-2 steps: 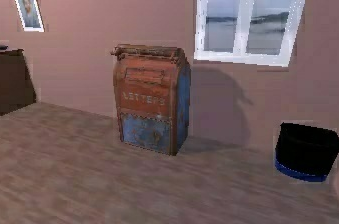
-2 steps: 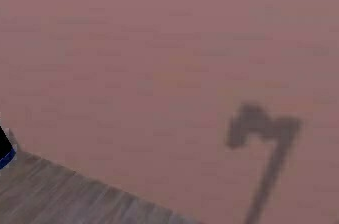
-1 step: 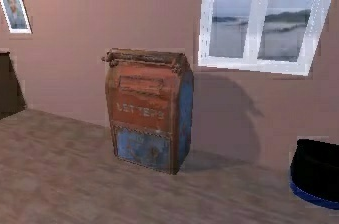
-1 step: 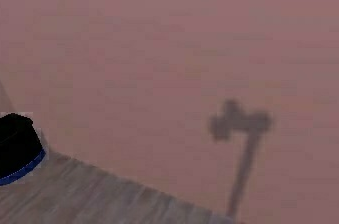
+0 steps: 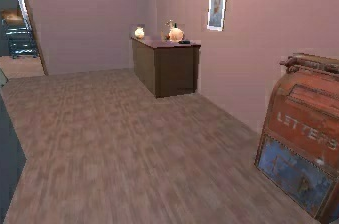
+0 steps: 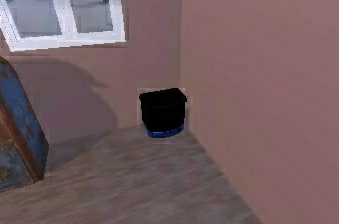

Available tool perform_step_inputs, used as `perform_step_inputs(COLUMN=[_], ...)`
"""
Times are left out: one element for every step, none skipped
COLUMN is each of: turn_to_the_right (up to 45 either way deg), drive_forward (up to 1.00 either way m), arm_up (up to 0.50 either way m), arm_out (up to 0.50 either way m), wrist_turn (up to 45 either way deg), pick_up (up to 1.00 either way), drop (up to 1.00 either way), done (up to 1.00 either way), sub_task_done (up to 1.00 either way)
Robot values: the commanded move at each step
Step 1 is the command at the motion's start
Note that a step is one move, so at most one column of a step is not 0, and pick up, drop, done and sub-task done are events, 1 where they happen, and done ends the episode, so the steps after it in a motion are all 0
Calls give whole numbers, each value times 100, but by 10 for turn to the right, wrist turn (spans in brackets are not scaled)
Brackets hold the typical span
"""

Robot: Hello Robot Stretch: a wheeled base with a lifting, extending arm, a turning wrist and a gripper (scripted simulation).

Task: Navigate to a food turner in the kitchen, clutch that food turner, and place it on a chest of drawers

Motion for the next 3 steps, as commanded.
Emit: perform_step_inputs(turn_to_the_right=[-30,0,-30], drive_forward=[0,100,0], arm_up=[0,0,0], arm_out=[0,0,0], wrist_turn=[0,0,0], pick_up=[0,0,0], drop=[0,0,0], done=[0,0,0], sub_task_done=[0,0,0])
